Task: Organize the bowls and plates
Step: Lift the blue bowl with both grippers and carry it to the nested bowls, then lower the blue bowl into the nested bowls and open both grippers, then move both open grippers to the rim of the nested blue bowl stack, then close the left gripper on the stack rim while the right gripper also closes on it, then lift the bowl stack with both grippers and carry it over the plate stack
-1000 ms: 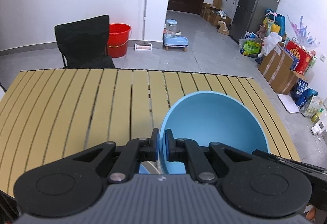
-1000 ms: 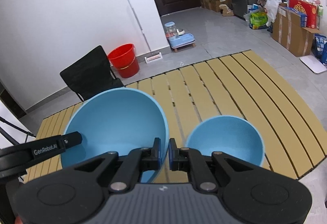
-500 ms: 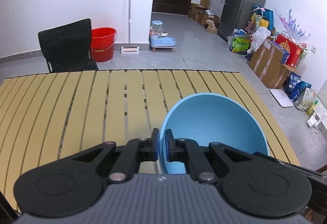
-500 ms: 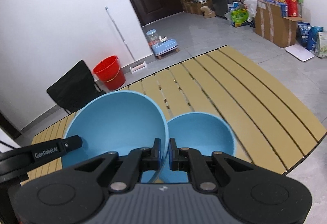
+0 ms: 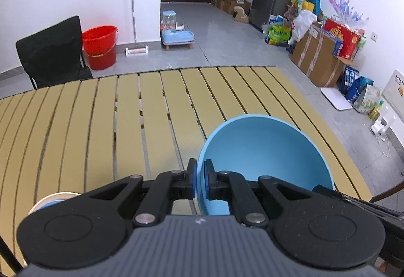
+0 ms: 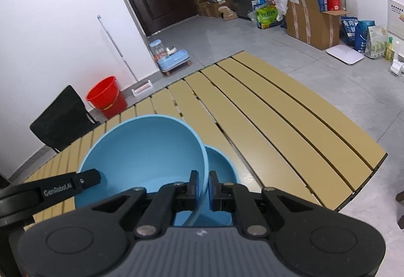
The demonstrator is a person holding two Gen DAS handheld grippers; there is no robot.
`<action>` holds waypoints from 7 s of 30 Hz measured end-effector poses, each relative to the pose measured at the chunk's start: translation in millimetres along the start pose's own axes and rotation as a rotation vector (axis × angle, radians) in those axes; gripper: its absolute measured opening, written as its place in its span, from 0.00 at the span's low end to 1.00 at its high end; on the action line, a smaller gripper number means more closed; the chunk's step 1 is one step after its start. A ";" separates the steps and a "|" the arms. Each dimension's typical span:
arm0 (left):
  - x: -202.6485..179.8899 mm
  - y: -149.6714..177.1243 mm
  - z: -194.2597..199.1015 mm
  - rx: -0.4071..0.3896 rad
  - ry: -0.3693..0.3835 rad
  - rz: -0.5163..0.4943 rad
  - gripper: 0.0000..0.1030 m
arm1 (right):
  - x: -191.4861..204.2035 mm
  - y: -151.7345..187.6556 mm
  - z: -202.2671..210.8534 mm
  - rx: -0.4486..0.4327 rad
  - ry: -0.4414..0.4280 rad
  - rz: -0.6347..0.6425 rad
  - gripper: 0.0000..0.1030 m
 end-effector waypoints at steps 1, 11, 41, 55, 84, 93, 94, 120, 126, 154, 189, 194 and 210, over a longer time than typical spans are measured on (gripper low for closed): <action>-0.6 1.9 -3.4 0.006 0.001 -0.002 0.06 | -1.6 0.7 -3.1 0.004 0.008 0.001 0.07; -1.6 15.1 -26.9 0.046 -0.002 -0.022 0.07 | -4.1 9.2 -18.2 0.023 0.063 0.039 0.07; -2.5 18.7 -16.5 0.014 0.014 -0.034 0.18 | -0.7 15.9 -17.5 0.012 0.069 0.040 0.17; 22.3 12.8 32.4 -0.066 -0.013 0.007 0.57 | 4.1 19.6 19.8 -0.028 0.063 0.049 0.64; 42.6 27.0 76.3 -0.067 -0.064 0.031 1.00 | 7.6 30.8 52.1 -0.010 0.045 0.066 1.00; 45.0 24.2 59.2 -0.018 -0.077 0.033 1.00 | 5.4 33.0 43.7 0.007 0.044 0.062 1.00; 45.9 24.4 55.7 -0.010 -0.080 0.036 1.00 | 4.9 33.1 41.2 0.011 0.041 0.060 1.00; 24.3 22.2 -31.4 0.184 -0.068 0.084 0.99 | -21.6 33.0 -29.5 0.151 -0.007 -0.002 0.96; 25.5 27.0 -42.7 0.220 -0.059 0.103 0.92 | -25.5 34.9 -42.8 0.171 -0.032 -0.035 0.86; 27.3 36.2 -81.7 0.362 0.031 0.173 0.43 | -18.3 32.9 -84.6 0.223 -0.117 -0.103 0.44; 21.3 46.0 -82.3 0.341 0.023 0.149 0.29 | -36.1 47.9 -80.3 0.201 -0.142 -0.146 0.30; 17.4 44.7 -75.0 0.329 0.032 0.145 0.29 | -37.1 46.1 -72.9 0.186 -0.142 -0.148 0.30; 28.3 44.1 -33.0 0.296 0.050 0.161 0.29 | -24.9 45.3 -32.3 0.152 -0.147 -0.130 0.29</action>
Point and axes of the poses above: each gripper's, at about its wrist camera, not at the fingertips, and z roughly against the way its jaws point, x to its left, y to its underside, the point moved 7 cm from there along -z, roughly the way its jaws point, and after that the axes turned 15 degrees about z, right-handed, at the moved point
